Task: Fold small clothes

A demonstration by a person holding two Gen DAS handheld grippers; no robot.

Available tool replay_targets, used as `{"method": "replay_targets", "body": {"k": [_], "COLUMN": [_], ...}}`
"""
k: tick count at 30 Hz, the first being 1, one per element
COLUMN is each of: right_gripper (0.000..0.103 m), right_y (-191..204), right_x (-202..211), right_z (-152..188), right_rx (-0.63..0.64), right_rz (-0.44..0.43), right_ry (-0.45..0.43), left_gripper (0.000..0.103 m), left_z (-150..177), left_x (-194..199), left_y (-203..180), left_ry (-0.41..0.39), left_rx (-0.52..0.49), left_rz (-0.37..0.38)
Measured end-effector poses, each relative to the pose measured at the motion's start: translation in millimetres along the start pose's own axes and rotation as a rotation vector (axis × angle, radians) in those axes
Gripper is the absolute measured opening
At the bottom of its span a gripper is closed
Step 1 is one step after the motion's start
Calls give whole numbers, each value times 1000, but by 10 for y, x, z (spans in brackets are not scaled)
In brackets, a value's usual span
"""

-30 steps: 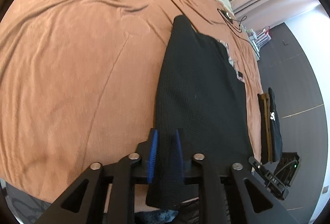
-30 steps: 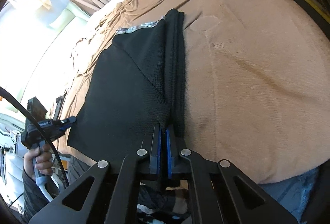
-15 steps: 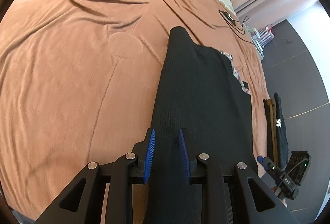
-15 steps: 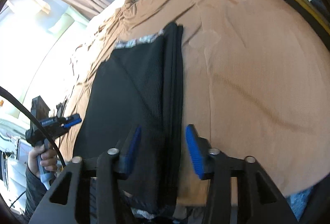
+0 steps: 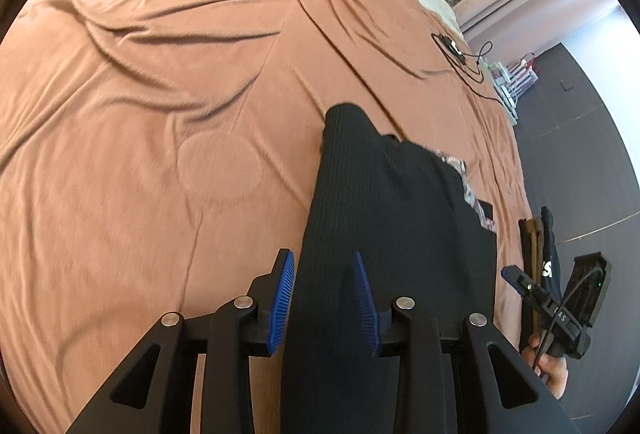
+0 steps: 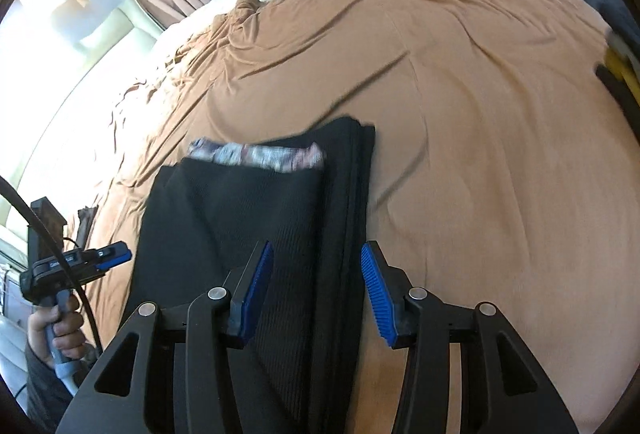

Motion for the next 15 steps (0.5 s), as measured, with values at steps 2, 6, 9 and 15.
{"method": "replay_targets", "body": {"k": [2,6,9,15], "right_gripper": [44,44,44,25], "right_y": [23,32,30,37], "right_x": [-117,-272,-401,-541], "right_z": [-74,-195,-233,-264], "right_rx": [8,17,42,80], "right_rz": [7,7,23,46], "right_ry": [5,2,12,27], "left_gripper": [33,33,34,34], "left_z": [-72,-215,-330,-528], "left_x": [-57,-168,-252,-409], "left_y": [0,-18,-50,-84], "left_ry": [-1,-5,-8,-14], "left_rx": [-2,-7,-14,-31], "left_rz": [-4,-5,-2,-15]}}
Point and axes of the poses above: each gripper's, at about its wrist camera, not at the fingertips, and x roughly against the way its jaws point, y to its left, z to its underside, the point moved 9 cm from there along -x, roughly the way its jaws point, and after that the axes turned 7 degrees about -y, right-handed, at the moved point
